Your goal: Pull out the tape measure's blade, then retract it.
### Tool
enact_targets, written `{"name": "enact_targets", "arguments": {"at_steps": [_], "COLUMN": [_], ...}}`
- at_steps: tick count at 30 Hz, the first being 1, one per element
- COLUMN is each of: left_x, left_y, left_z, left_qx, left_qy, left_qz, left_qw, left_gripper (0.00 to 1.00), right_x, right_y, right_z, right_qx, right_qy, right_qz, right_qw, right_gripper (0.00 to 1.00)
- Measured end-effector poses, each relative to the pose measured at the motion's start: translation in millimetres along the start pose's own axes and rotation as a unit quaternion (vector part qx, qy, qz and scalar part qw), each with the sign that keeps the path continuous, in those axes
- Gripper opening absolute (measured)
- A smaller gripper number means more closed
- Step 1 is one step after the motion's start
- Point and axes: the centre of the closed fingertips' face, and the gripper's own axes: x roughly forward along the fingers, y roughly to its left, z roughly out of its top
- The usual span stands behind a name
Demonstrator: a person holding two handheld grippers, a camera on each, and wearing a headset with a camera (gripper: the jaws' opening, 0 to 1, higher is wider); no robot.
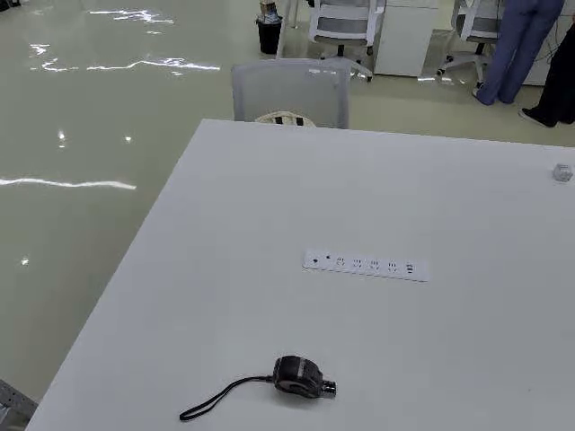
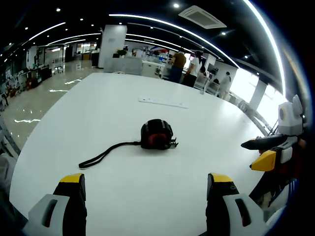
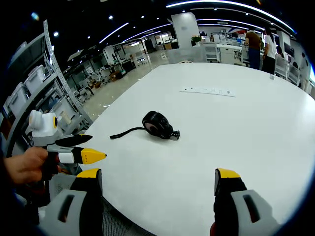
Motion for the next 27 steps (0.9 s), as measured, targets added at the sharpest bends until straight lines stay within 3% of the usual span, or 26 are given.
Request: {"name": "enact_targets", "arguments": {"at_steps": [2,11,27], "left_x": [-3.0,-15.0,-18.2], "left_y": [2.1,8.8,13.8], "left_z": [0.9,-2.2,-0.9], "left_qx": [-0.001,-0.002,-0.007], "left_qy": [-0.002,0.003,0.000], "left_qz": [0.001,0.006,0.011], "left_qw": [1.0000,1.0000,0.9999], "left_gripper": [1.00,1.00,1.00], "right_x": [-1.6,-8.3,-10.9], "right_y": [-3.0,-2.0,-6.1], "right_z": [0.0,-4.2,-6.8], "right_qx": [0.009,0.010,0.011], "right_qy": [-0.005,-0.002,0.000], "right_qz": [-0.010,-0.010,-0.020], "right_qw": [0.9999,0.9999,0.9997], "right_gripper": [0.99,1.00,1.00]}}
